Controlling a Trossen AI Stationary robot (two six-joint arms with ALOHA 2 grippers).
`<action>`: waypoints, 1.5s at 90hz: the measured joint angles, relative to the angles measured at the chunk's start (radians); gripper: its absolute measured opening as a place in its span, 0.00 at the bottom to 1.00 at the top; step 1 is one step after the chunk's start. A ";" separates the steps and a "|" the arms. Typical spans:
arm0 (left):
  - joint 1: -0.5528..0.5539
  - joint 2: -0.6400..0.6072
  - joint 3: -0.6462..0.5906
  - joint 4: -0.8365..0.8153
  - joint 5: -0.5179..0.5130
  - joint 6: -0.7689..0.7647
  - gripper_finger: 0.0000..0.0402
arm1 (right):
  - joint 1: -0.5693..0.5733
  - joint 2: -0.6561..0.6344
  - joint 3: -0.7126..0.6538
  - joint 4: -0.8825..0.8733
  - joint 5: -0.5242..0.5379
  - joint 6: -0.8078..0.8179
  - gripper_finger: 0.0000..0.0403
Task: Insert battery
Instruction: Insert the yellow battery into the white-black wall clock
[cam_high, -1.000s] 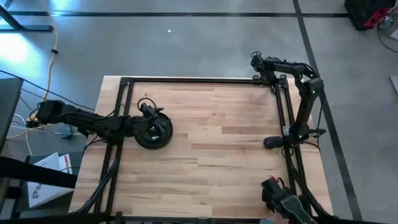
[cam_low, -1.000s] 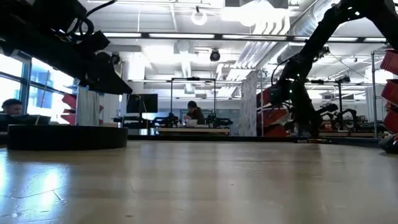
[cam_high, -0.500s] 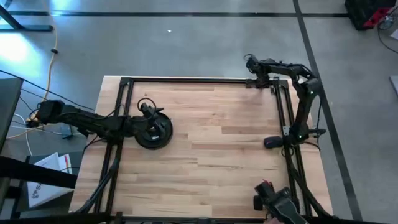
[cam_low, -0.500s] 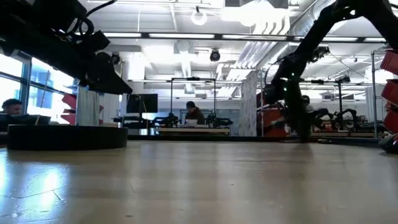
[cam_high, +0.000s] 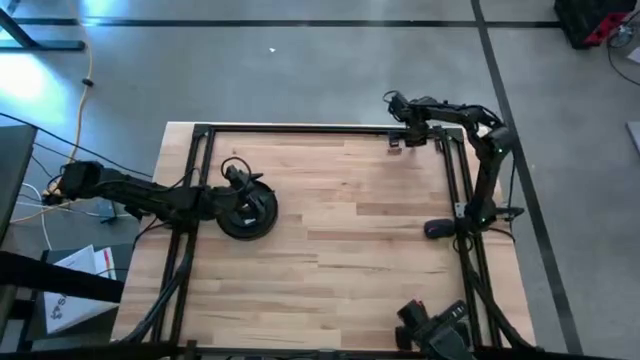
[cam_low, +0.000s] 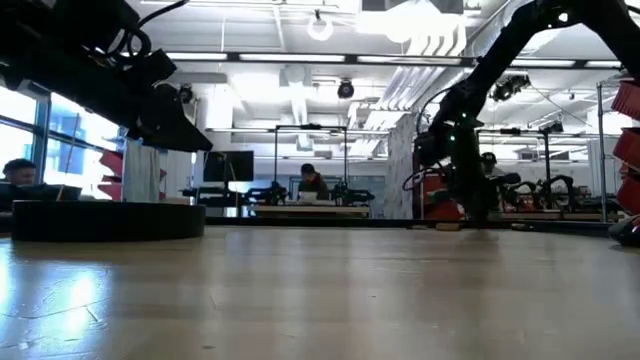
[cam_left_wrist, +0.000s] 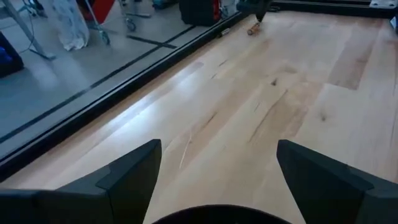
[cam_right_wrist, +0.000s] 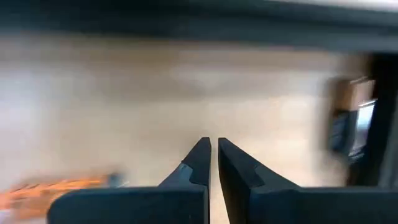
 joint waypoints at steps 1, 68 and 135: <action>0.000 0.000 0.000 0.000 0.000 0.000 0.76 | 0.009 0.000 0.000 -0.007 0.000 -0.001 0.00; -0.002 0.000 0.000 0.004 0.059 -0.024 0.76 | 0.329 -0.008 -0.100 -0.100 0.053 0.158 0.00; -0.002 0.000 0.011 0.034 0.164 -0.023 0.76 | 0.644 -0.068 -0.062 -0.271 -0.070 0.325 0.00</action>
